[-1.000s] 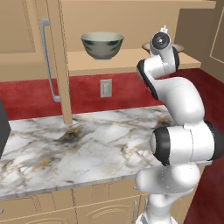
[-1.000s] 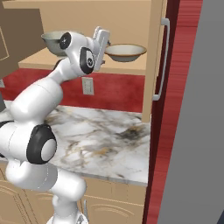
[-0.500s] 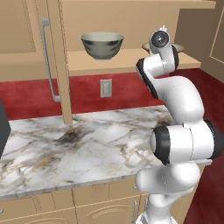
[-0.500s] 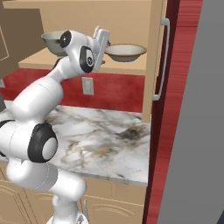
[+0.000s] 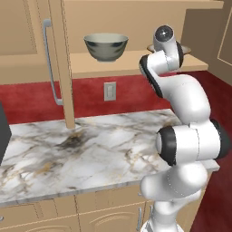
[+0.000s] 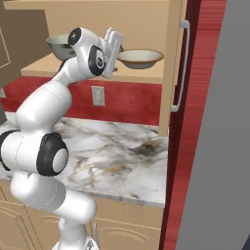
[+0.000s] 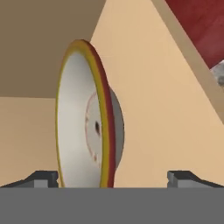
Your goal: Move the bowls from the cabinet to the plates on the dining table.
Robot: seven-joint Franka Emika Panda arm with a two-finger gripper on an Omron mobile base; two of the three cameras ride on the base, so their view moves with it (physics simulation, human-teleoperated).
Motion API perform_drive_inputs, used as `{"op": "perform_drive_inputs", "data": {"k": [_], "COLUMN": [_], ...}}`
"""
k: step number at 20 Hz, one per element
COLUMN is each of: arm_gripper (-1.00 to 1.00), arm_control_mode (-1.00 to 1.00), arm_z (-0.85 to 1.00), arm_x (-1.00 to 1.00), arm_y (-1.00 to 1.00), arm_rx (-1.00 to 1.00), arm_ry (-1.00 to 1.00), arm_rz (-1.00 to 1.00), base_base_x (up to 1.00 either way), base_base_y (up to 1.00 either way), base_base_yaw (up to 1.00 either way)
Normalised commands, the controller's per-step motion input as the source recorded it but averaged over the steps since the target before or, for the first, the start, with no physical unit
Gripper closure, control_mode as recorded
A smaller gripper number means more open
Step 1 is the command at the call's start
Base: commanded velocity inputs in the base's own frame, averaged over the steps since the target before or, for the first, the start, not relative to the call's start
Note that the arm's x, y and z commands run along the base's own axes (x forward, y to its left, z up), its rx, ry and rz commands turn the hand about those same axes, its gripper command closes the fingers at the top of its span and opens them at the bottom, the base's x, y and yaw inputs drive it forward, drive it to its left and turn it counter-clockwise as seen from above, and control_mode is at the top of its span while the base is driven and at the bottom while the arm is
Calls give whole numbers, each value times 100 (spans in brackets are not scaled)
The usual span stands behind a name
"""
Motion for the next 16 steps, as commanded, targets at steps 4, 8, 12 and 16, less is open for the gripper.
{"op": "perform_drive_inputs", "data": {"k": [4,8,12,16], "arm_gripper": [-100,-100,-100,-100], "arm_control_mode": [-100,-100,-100,-100], "arm_z": [-12,-9,-43,-55], "arm_x": [49,40,28,16], "arm_y": [-1,-3,-4,-10], "arm_rx": [-1,0,0,0], "arm_ry": [-19,-22,-16,-11], "arm_rz": [0,0,0,0], "base_base_x": [0,0,0,0], "base_base_y": [0,0,0,0], "base_base_yaw": [0,0,0,0]}}
